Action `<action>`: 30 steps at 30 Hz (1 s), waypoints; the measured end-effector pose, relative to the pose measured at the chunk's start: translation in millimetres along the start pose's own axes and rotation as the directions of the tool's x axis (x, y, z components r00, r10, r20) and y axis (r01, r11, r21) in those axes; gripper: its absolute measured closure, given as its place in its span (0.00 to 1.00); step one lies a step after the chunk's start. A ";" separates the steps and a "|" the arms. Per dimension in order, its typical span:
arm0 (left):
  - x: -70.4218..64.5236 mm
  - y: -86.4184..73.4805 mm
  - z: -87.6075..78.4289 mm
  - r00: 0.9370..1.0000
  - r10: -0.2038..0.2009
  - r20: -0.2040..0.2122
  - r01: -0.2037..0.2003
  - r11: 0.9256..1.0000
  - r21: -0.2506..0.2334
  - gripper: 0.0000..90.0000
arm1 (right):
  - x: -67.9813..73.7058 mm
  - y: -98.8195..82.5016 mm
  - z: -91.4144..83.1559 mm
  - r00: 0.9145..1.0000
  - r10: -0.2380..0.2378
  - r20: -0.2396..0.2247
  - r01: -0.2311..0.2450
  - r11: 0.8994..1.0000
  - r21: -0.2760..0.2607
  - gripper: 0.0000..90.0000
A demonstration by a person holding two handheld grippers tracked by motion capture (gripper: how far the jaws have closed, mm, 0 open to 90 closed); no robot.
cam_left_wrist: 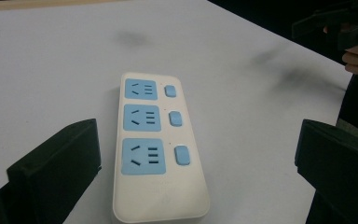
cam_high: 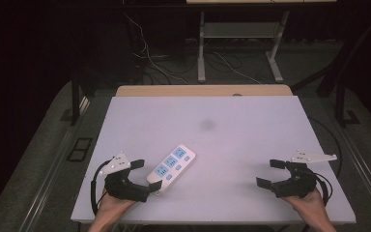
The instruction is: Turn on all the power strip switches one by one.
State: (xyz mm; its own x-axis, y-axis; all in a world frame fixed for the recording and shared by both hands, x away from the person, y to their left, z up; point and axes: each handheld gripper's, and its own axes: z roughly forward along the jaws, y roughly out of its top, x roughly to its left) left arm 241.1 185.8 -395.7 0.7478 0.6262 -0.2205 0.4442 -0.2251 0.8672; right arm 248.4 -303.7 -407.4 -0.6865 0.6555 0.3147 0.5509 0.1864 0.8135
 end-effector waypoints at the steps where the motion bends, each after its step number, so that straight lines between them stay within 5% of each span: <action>1: -0.6 1.4 0.2 1.000 0.006 0.003 -0.006 1.000 0.007 0.00 | -0.2 -0.2 -0.3 1.000 0.003 0.001 -0.003 1.000 -0.001 0.01; 30: -1.9 32.9 17.9 0.996 0.081 0.040 -0.087 0.982 0.167 0.00 | -2.9 -0.8 -1.5 1.000 0.004 0.009 -0.004 1.000 -0.003 0.01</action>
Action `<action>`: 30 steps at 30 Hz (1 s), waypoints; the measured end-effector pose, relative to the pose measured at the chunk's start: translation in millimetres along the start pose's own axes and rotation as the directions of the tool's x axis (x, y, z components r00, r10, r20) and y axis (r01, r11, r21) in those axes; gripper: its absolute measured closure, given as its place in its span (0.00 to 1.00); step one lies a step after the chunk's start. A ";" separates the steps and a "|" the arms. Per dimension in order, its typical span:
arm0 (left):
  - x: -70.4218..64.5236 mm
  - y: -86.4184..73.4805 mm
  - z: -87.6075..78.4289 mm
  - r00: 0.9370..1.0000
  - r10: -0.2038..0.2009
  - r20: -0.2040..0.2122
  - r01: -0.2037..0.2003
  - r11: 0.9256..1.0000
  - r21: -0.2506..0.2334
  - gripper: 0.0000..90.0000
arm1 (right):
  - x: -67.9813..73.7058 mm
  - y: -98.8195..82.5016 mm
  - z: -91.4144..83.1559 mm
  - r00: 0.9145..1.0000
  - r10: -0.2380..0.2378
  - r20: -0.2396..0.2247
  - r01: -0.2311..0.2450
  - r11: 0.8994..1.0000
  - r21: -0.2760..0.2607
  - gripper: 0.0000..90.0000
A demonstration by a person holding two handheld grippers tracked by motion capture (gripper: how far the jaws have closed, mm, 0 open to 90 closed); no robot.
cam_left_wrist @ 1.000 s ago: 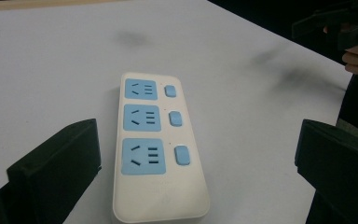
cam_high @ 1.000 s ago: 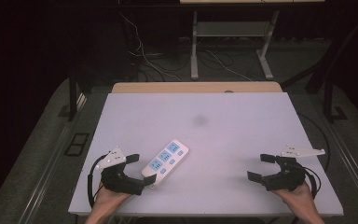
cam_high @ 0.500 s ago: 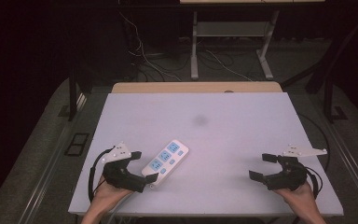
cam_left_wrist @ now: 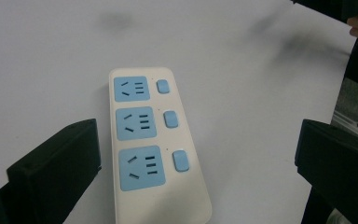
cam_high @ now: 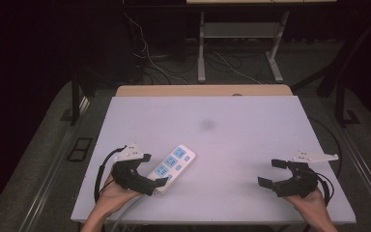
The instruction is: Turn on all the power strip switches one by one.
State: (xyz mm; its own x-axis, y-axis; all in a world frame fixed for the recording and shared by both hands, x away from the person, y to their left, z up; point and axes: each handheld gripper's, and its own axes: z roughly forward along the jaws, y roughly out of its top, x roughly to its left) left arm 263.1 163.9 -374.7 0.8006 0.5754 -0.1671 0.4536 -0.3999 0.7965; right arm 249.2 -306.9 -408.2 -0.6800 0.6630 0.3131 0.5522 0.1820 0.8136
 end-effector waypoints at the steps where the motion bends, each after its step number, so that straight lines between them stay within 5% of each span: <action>1: 0.0 0.0 0.0 1.000 0.000 0.000 0.000 1.000 0.000 0.00 | 0.0 0.0 0.1 1.000 0.000 -0.001 0.000 1.000 0.001 0.01; 10: -3.9 5.0 16.9 0.999 0.027 0.028 -0.029 0.998 0.057 0.00 | 0.2 -0.2 1.3 1.000 -0.004 -0.001 0.004 1.000 0.007 0.01; 22: -3.2 5.8 33.9 0.996 0.071 0.050 -0.078 0.984 0.158 0.01 | 0.5 -0.8 2.1 1.000 -0.006 -0.007 0.006 1.000 0.013 0.01; 30: -0.6 8.3 36.3 0.992 0.115 0.049 -0.123 0.974 0.192 0.22 | 0.9 -0.9 2.3 1.000 -0.017 0.005 0.017 1.000 0.008 0.01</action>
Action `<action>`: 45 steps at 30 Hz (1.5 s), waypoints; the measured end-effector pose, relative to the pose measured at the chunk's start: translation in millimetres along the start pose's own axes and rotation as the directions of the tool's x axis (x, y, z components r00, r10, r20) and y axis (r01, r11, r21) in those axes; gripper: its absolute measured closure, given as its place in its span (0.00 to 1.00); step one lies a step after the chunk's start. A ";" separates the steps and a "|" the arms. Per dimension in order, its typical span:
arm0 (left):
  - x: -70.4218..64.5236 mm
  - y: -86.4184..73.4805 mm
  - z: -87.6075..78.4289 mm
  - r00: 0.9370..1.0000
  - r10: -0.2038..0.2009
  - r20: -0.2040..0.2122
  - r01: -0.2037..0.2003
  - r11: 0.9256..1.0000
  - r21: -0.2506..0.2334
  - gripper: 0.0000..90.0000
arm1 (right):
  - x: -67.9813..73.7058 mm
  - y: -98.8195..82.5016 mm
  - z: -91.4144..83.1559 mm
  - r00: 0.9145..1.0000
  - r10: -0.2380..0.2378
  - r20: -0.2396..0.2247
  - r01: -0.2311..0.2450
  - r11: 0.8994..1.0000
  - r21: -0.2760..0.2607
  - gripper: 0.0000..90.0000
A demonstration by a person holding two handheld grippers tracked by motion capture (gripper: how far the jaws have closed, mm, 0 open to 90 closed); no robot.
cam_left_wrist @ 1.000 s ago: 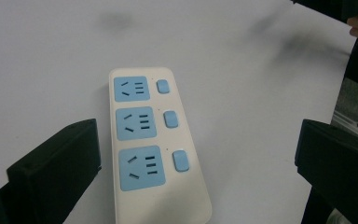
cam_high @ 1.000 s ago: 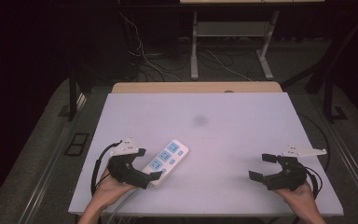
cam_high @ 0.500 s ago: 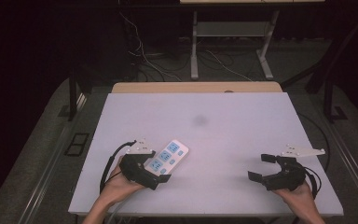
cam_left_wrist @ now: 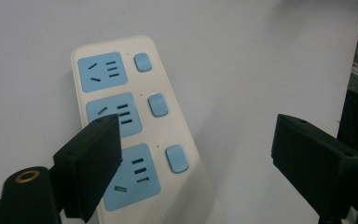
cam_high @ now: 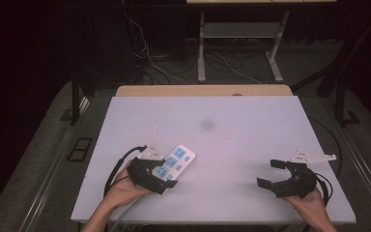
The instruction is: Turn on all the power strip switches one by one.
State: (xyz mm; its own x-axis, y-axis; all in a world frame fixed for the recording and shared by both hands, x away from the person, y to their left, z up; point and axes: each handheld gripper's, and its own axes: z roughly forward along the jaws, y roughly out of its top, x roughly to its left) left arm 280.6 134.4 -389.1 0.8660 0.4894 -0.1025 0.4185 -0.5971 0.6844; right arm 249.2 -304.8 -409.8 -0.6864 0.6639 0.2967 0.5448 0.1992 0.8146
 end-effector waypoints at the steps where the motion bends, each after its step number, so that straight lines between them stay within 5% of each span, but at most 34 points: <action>1: 0.3 0.8 -0.1 1.000 0.011 0.000 -0.011 1.000 0.006 0.26 | 0.2 0.1 -0.5 1.000 -0.001 0.001 0.001 1.000 -0.003 0.01; 27: 19.3 3.8 9.2 0.994 0.042 0.101 -0.051 0.995 0.082 0.99 | -1.4 -0.4 -1.6 1.000 -0.001 0.010 0.001 1.000 -0.012 0.01; 37: 19.2 2.6 18.8 0.994 0.069 0.082 -0.079 0.989 0.127 0.99 | -1.1 -0.4 -1.3 1.000 -0.003 0.008 0.003 1.000 -0.007 0.01; 45: 22.0 1.5 19.2 0.995 0.051 0.089 -0.062 0.990 0.126 0.99 | -1.4 -0.4 -1.6 1.000 -0.005 0.005 0.005 1.000 -0.013 0.01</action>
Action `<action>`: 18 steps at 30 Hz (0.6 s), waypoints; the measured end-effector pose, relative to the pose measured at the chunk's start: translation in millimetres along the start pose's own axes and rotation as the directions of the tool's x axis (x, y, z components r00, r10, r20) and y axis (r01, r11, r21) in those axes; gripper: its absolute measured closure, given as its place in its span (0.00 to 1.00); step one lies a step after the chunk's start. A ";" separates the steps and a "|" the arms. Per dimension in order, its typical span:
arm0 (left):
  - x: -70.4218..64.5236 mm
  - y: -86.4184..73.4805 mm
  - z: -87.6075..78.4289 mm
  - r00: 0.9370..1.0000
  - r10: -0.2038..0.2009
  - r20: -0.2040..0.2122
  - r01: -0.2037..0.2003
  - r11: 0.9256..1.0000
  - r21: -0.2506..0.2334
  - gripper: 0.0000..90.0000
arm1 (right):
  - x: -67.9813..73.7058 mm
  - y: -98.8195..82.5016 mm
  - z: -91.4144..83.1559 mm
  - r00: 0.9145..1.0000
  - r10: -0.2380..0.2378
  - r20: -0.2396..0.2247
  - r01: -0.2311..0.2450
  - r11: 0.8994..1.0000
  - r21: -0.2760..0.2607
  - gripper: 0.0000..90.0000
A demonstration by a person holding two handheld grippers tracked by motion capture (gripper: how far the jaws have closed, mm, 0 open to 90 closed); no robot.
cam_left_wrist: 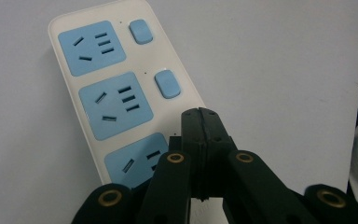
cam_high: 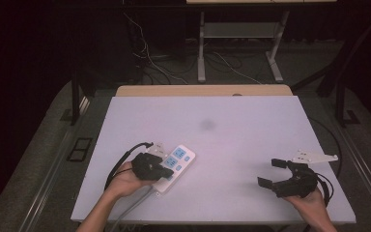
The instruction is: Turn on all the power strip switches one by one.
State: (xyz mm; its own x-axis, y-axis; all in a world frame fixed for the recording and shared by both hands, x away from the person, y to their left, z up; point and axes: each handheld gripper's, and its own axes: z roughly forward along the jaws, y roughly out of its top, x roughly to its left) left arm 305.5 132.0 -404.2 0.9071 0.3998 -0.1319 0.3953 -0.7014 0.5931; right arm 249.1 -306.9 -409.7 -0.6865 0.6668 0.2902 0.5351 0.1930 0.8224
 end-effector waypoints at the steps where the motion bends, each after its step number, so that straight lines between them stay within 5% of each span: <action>1: 0.2 -0.6 0.1 1.000 -0.006 0.001 0.006 1.000 -0.005 0.99 | -0.2 0.0 -0.1 1.000 0.000 0.001 0.000 1.000 -0.001 0.01; 18: 4.7 -3.1 3.0 0.998 -0.052 0.046 0.052 0.999 0.000 1.00 | -0.7 0.0 -1.5 1.000 -0.001 0.002 0.001 1.000 -0.010 0.01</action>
State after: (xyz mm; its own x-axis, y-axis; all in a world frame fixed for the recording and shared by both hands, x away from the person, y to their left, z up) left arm 308.9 134.3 -409.0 0.8908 0.4085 -0.1989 0.4423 -0.6794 0.5855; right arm 248.9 -308.5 -409.2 -0.6857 0.6683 0.2885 0.5297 0.1862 0.8275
